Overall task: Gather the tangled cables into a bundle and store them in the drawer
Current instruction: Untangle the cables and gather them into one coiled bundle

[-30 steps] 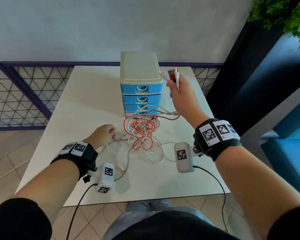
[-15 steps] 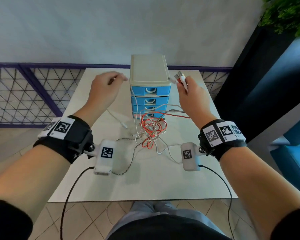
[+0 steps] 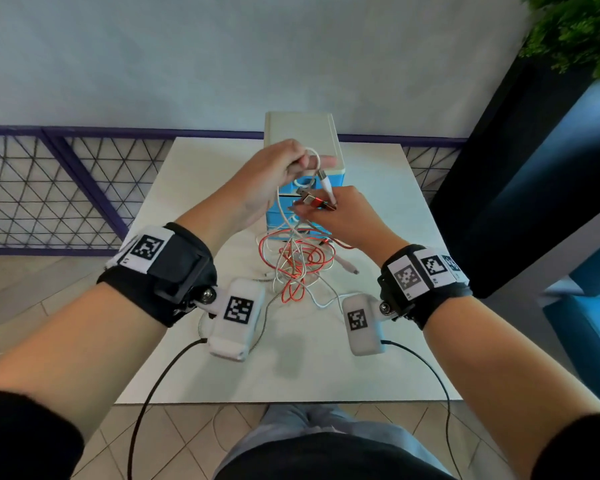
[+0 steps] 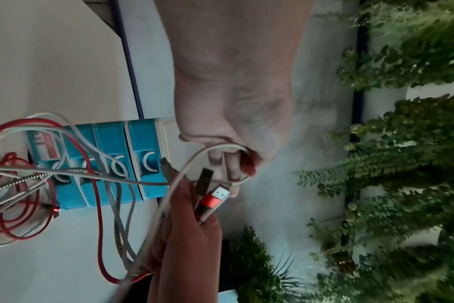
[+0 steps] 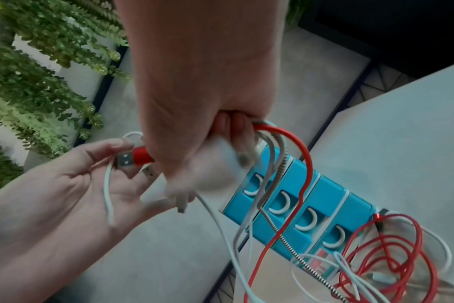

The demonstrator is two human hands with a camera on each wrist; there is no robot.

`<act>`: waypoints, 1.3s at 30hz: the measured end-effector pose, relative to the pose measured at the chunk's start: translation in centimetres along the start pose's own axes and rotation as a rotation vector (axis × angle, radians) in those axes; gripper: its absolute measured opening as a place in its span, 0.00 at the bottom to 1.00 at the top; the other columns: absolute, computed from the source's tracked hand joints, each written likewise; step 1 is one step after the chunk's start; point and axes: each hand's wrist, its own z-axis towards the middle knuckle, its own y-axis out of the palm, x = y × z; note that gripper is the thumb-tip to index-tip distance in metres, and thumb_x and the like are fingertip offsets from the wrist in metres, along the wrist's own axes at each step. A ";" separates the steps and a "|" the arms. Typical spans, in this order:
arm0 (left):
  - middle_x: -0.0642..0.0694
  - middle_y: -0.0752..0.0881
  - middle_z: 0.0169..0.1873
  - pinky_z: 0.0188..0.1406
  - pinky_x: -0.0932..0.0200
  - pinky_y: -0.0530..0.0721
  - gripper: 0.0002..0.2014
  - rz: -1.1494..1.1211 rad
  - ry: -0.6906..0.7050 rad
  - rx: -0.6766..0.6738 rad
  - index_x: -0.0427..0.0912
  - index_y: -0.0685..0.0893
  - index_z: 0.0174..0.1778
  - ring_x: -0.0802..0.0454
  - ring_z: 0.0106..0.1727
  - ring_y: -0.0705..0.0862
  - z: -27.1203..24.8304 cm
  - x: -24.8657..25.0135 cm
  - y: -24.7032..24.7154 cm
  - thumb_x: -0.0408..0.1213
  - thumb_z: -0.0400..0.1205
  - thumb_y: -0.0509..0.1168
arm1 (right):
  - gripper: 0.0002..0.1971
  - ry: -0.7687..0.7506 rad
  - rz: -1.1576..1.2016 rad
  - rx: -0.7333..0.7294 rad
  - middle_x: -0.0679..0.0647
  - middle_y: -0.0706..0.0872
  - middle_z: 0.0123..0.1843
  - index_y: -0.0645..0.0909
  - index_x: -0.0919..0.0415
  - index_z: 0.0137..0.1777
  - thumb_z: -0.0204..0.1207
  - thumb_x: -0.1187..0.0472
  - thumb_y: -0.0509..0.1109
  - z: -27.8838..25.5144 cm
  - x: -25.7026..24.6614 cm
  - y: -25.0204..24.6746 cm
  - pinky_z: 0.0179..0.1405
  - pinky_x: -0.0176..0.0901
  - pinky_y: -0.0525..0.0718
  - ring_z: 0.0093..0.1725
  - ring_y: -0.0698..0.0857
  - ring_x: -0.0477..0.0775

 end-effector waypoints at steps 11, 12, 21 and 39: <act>0.48 0.83 0.49 0.51 0.58 0.79 0.12 0.670 -0.097 0.174 0.43 0.76 0.55 0.54 0.50 0.81 -3.5 -10.4 -1.0 0.44 0.81 0.67 | 0.13 0.070 0.205 0.183 0.43 0.65 0.18 0.90 0.61 0.42 0.79 0.52 0.71 1.0 -0.4 -1.6 0.18 0.30 0.59 0.17 0.60 0.43; 0.49 0.84 0.48 0.50 0.57 0.79 0.10 0.791 -0.126 0.101 0.41 0.79 0.53 0.56 0.49 0.82 -3.9 -11.4 -1.2 0.42 0.81 0.66 | 0.14 0.065 0.166 0.185 0.46 0.66 0.20 0.90 0.63 0.45 0.79 0.51 0.70 1.0 -0.4 -1.5 0.18 0.31 0.60 0.18 0.61 0.43; 0.52 0.80 0.22 0.24 0.65 0.80 0.11 0.350 -0.147 0.147 0.40 0.86 0.41 0.57 0.21 0.76 -2.1 -6.2 -2.4 0.32 0.85 0.60 | 0.14 0.042 -0.492 0.177 0.53 0.78 0.33 0.83 0.57 0.43 0.81 0.49 0.63 0.9 2.3 -2.9 0.33 0.45 0.70 0.38 0.79 0.63; 0.41 0.85 0.39 0.45 0.52 0.75 0.18 1.042 -0.519 0.033 0.40 0.84 0.37 0.41 0.44 0.82 -6.8 -13.6 -13.3 0.44 0.86 0.56 | 0.08 0.183 -0.650 0.464 0.56 0.80 0.34 0.77 0.57 0.40 0.77 0.62 0.58 0.0 5.4 -7.8 0.31 0.45 0.70 0.33 0.79 0.63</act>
